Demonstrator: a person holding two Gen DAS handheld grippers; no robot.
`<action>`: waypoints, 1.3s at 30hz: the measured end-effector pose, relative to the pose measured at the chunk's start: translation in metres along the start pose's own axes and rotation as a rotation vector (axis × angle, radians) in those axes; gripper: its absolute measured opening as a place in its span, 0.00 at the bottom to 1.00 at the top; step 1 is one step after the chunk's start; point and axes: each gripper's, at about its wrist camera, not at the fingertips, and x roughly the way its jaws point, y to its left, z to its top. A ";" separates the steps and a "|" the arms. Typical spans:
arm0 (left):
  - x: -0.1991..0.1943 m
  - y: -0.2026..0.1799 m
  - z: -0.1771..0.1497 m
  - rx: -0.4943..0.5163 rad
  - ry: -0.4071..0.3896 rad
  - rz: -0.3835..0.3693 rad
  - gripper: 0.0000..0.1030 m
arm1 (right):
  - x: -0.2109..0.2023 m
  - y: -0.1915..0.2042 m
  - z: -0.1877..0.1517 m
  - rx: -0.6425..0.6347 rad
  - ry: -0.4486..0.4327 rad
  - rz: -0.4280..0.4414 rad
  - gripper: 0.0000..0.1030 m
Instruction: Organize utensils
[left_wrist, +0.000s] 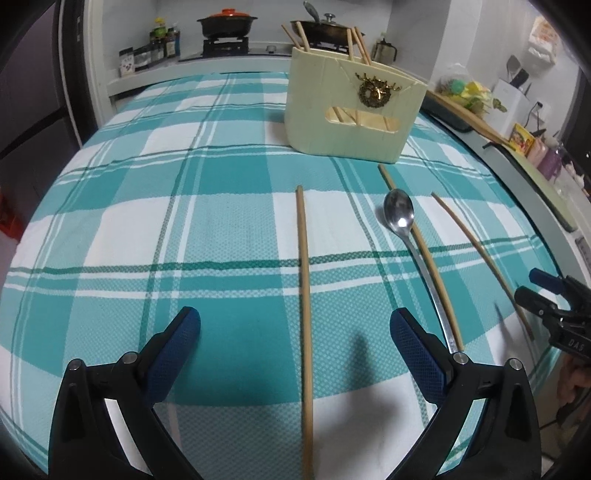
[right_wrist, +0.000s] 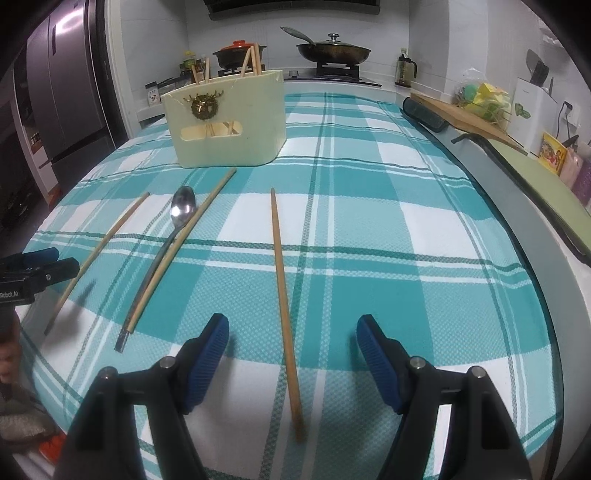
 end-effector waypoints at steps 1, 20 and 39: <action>0.002 0.000 0.003 0.004 0.000 -0.003 0.99 | 0.001 0.000 0.004 -0.004 0.003 0.012 0.71; 0.076 0.002 0.066 0.106 0.131 -0.002 0.80 | 0.069 0.012 0.072 -0.169 0.162 0.093 0.56; 0.007 -0.007 0.091 0.082 -0.052 -0.137 0.03 | 0.057 0.015 0.136 -0.064 0.053 0.201 0.05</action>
